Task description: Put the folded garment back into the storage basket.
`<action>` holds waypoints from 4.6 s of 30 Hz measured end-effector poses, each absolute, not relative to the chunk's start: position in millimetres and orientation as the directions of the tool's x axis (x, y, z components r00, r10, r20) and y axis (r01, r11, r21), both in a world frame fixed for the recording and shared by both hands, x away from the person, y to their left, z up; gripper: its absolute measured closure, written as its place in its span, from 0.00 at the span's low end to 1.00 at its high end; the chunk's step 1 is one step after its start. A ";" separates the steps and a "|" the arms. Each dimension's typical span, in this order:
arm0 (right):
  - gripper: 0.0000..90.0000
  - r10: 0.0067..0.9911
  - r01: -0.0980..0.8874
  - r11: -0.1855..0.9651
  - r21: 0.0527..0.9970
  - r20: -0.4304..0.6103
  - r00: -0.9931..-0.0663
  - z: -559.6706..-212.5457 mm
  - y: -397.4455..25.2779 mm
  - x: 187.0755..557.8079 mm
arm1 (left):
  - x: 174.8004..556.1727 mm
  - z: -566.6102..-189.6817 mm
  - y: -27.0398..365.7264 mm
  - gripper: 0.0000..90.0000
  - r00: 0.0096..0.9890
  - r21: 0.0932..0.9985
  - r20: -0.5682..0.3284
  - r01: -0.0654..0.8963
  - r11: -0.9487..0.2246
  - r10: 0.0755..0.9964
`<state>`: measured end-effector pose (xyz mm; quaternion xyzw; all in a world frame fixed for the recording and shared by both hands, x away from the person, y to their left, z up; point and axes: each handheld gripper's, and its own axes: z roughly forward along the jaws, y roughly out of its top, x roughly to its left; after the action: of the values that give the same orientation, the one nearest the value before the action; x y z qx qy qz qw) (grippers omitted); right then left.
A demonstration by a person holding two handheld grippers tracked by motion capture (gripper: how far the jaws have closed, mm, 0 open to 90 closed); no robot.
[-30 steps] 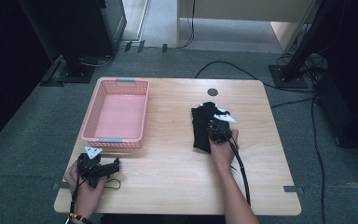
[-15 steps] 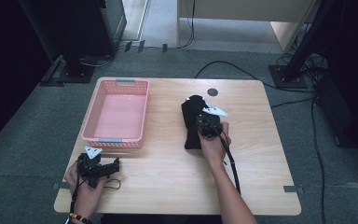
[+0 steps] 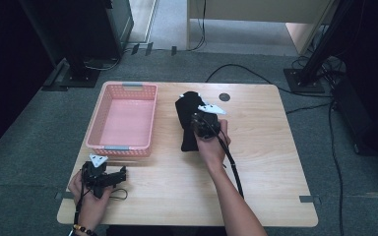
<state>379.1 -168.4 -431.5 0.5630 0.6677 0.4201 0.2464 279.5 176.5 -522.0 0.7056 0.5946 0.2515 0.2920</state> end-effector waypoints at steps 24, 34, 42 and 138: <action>0.84 0.922 0.518 0.013 0.855 0.190 -0.338 -378.0 -113.3 387.7 | 279.5 -521.8 176.6 0.00 0.167 0.710 0.008 0.693 -0.124 0.986; 0.84 0.896 0.524 0.035 0.851 0.205 -0.393 -365.0 -79.5 392.6 | 279.5 -521.9 176.6 0.00 0.167 0.710 0.008 0.693 -0.123 0.986; 0.84 0.886 0.523 0.068 0.849 0.190 -0.423 -362.6 -52.7 397.2 | 279.5 -521.8 176.7 0.00 0.168 0.710 0.009 0.693 -0.125 0.986; 0.00 0.885 0.626 0.132 0.768 0.193 -0.423 -426.2 -9.8 429.3 | 279.5 -521.9 176.2 0.00 0.179 0.710 0.009 0.691 -0.132 0.984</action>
<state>429.3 -9.8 -426.2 0.5137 0.7357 0.4127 0.1569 279.5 176.2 -521.9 0.7098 0.5901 0.2497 0.2927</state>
